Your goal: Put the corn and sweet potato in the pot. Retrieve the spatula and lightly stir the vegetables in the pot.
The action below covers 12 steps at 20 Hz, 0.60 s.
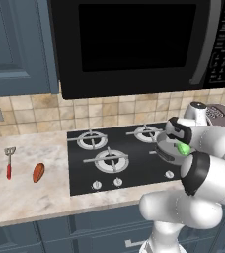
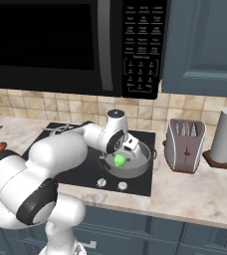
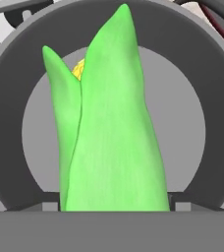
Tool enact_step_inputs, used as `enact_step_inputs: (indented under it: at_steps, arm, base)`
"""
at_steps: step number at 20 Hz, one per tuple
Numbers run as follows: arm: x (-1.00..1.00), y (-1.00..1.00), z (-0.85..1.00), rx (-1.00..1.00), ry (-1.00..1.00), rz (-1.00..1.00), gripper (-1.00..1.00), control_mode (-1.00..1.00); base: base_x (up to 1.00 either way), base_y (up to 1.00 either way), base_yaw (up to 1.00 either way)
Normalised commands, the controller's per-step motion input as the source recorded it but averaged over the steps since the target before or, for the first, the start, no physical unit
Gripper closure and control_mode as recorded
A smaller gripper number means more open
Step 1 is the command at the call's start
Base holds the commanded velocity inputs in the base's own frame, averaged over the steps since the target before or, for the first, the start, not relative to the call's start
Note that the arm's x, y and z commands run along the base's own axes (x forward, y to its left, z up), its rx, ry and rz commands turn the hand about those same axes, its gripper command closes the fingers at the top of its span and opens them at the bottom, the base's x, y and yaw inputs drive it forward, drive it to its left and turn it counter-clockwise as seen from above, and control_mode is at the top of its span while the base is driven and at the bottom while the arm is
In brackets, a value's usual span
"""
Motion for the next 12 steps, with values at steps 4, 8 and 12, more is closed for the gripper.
enact_step_inputs:
  at_steps: [4, 8, 12]
  arm:
    - [0.15, 0.00, 0.00, 0.00, 0.02, 0.00, 1.00, -1.00]
    - [0.04, 0.00, 0.00, 0.00, 0.00, 0.00, 1.00, -1.00]
    - [0.00, 0.00, 0.00, 0.00, 0.00, 0.00, 1.00, -1.00]
  base:
    - [0.00, 0.00, 0.00]
    - [0.00, 0.00, 0.00]
    - [0.00, 0.00, 0.00]
